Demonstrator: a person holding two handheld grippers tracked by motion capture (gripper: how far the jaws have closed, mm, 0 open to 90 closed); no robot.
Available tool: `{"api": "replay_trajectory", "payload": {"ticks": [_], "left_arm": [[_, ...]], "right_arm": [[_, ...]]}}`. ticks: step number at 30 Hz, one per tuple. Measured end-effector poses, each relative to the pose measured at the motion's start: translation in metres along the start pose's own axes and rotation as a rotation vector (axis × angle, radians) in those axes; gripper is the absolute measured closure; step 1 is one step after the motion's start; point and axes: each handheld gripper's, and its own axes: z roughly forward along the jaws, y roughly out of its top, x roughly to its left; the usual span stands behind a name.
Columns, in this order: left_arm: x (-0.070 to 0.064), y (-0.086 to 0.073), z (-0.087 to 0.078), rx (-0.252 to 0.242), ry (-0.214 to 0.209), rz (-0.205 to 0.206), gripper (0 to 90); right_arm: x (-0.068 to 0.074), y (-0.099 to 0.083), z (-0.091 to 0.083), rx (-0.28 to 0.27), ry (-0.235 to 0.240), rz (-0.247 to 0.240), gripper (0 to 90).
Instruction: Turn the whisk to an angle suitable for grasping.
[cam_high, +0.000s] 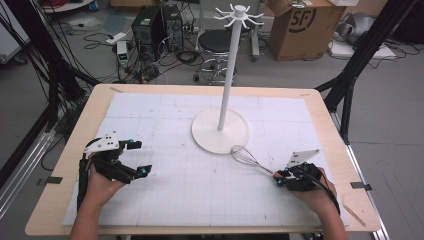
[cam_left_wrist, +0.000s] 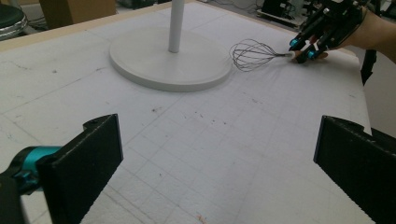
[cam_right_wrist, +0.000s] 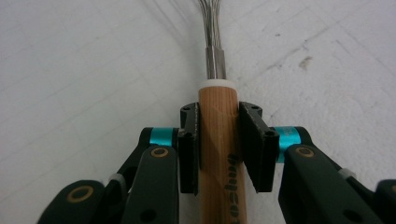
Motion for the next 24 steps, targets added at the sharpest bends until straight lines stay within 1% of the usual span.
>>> {"api": "replay_trajectory", "payload": {"ticks": [3,8,9,13,15,16,17,19,24], "left_arm": [[0.000,0.000,0.001,0.000,0.003,0.000,1.8],[-0.001,0.000,0.001,0.000,0.001,0.000,1.8],[-0.001,0.000,0.001,0.000,0.001,0.000,1.8],[-0.001,0.001,0.001,-0.001,0.004,0.002,1.8],[-0.001,0.001,0.001,-0.001,0.002,0.003,1.8],[-0.001,0.001,0.001,0.000,-0.002,0.002,1.8],[-0.001,0.001,0.002,0.002,-0.001,0.005,1.8],[-0.002,0.001,0.002,0.004,-0.003,0.003,1.8],[-0.002,0.002,0.003,0.001,-0.004,0.003,1.8]], "right_arm": [[0.001,0.000,0.000,0.002,0.003,-0.003,70.4],[0.005,0.003,0.002,0.003,0.033,-0.021,70.6],[0.005,0.003,0.002,0.003,0.033,-0.021,70.6],[0.015,0.014,0.009,0.001,0.058,-0.063,70.5],[0.017,0.017,0.011,-0.002,0.062,-0.071,70.5],[0.023,0.022,0.016,-0.003,0.072,-0.088,70.5],[0.025,0.025,0.018,-0.005,0.072,-0.093,70.5],[0.029,0.031,0.022,-0.012,0.093,-0.113,70.5],[0.039,0.048,0.035,-0.019,0.120,-0.148,70.5]]}}
